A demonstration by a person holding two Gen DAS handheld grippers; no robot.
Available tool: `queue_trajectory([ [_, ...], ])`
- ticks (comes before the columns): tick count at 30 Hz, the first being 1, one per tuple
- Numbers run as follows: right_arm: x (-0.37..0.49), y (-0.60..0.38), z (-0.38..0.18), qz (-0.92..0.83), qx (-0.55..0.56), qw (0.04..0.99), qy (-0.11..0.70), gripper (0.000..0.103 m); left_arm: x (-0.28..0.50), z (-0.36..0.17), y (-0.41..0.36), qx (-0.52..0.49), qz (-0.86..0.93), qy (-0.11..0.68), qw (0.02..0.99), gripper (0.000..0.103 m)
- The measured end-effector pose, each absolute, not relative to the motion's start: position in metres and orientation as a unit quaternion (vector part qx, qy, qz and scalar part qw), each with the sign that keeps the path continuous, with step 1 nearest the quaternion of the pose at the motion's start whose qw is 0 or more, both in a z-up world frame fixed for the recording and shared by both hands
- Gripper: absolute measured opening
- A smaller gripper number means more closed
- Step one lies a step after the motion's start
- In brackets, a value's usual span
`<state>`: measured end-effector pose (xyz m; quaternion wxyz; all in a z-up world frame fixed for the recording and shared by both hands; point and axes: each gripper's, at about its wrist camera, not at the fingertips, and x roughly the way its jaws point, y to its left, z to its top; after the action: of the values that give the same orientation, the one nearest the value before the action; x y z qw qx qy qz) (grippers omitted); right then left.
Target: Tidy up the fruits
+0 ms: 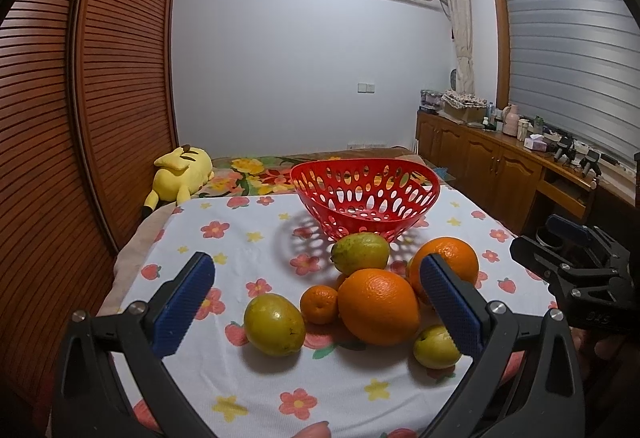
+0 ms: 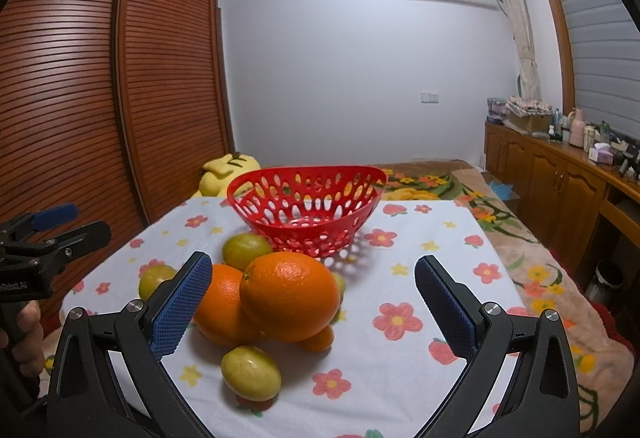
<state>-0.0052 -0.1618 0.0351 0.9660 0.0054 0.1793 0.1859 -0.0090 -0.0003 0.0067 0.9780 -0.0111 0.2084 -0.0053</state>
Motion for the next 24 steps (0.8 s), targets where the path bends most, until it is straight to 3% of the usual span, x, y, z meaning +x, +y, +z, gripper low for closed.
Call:
queue_trajectory([
  [24, -0.0055, -0.1621, 0.0355, 0.186, 0.006, 0.966, 0.18, 0.103, -0.011, 0.0099, -0.0005, -0.01, -0.007, 0.202, 0.979, 0.103],
])
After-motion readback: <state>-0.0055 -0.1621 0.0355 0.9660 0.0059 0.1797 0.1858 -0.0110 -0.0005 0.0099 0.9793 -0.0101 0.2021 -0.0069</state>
